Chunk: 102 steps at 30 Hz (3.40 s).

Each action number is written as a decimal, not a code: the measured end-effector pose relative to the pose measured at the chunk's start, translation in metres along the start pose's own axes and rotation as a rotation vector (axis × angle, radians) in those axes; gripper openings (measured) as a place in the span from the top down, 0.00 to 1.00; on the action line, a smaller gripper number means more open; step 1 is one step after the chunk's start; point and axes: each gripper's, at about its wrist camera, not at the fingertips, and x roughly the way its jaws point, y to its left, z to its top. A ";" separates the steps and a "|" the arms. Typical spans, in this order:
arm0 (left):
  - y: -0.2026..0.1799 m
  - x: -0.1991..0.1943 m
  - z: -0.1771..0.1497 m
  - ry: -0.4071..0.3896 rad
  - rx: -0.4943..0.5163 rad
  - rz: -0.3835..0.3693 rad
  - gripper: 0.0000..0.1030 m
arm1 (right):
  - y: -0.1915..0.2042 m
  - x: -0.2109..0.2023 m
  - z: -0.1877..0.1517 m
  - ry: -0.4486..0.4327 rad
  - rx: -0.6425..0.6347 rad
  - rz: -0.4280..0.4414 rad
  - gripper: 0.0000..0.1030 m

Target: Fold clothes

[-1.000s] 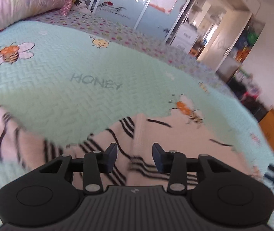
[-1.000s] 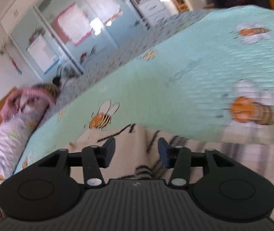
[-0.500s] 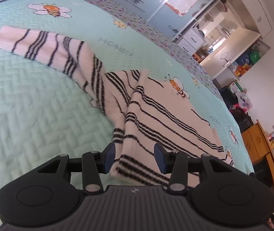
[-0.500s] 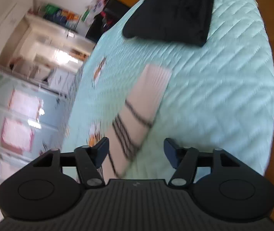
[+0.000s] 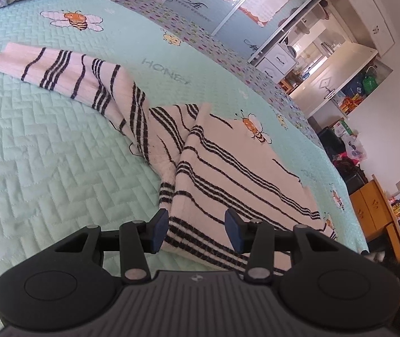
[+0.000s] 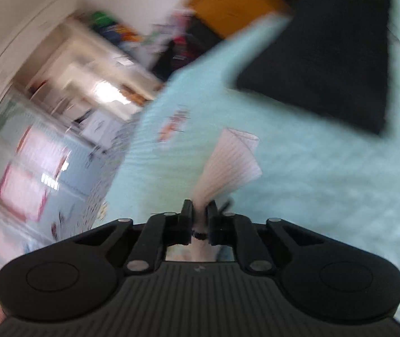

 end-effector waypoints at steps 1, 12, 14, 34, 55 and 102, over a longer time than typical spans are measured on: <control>0.001 -0.001 -0.001 -0.002 -0.006 -0.004 0.55 | 0.028 -0.001 -0.006 -0.006 -0.076 0.034 0.93; 0.043 -0.027 -0.013 -0.022 -0.114 -0.002 0.55 | 0.295 0.029 -0.179 0.080 -0.739 0.344 0.94; 0.053 -0.035 -0.016 -0.022 -0.137 0.009 0.55 | 0.311 0.049 -0.235 0.157 -0.822 0.353 0.94; 0.062 -0.039 -0.027 -0.009 -0.191 -0.023 0.55 | 0.205 0.027 -0.196 0.256 -0.474 0.251 0.47; 0.067 -0.033 0.000 -0.047 -0.208 0.003 0.49 | 0.154 0.018 -0.171 0.415 -0.271 0.294 0.41; 0.218 -0.071 0.046 -0.409 -0.657 0.197 0.65 | 0.169 -0.068 -0.197 0.490 -0.447 0.327 0.35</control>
